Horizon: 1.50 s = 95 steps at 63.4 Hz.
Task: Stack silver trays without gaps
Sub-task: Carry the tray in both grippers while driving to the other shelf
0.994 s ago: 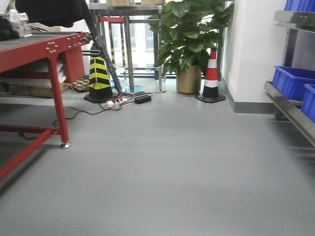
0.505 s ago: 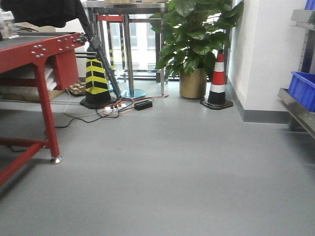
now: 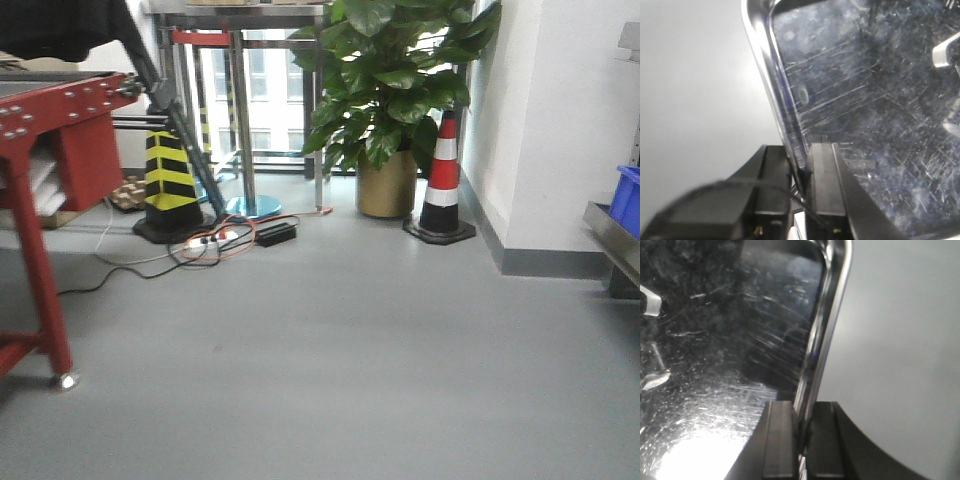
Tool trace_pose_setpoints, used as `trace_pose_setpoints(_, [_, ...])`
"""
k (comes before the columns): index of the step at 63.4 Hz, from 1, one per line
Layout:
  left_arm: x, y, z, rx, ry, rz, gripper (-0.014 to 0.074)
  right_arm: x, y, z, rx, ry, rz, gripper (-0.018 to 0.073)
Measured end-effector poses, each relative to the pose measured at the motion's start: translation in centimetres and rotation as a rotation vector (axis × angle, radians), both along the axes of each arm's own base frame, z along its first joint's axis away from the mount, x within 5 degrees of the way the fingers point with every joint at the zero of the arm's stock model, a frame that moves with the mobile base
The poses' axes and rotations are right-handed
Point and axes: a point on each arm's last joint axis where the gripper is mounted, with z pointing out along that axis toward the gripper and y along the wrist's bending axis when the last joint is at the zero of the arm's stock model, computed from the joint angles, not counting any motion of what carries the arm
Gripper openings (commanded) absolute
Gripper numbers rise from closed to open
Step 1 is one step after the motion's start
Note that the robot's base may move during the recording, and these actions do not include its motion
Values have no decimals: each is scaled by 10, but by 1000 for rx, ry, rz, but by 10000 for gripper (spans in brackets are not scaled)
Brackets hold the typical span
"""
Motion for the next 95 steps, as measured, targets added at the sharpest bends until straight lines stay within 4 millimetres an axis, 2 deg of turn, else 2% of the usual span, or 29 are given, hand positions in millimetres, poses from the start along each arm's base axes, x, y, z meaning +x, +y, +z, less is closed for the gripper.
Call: trace_pose_setpoints(95, [0,0,0,1,0,-1,-48,0,0,0,-1,0,2,55])
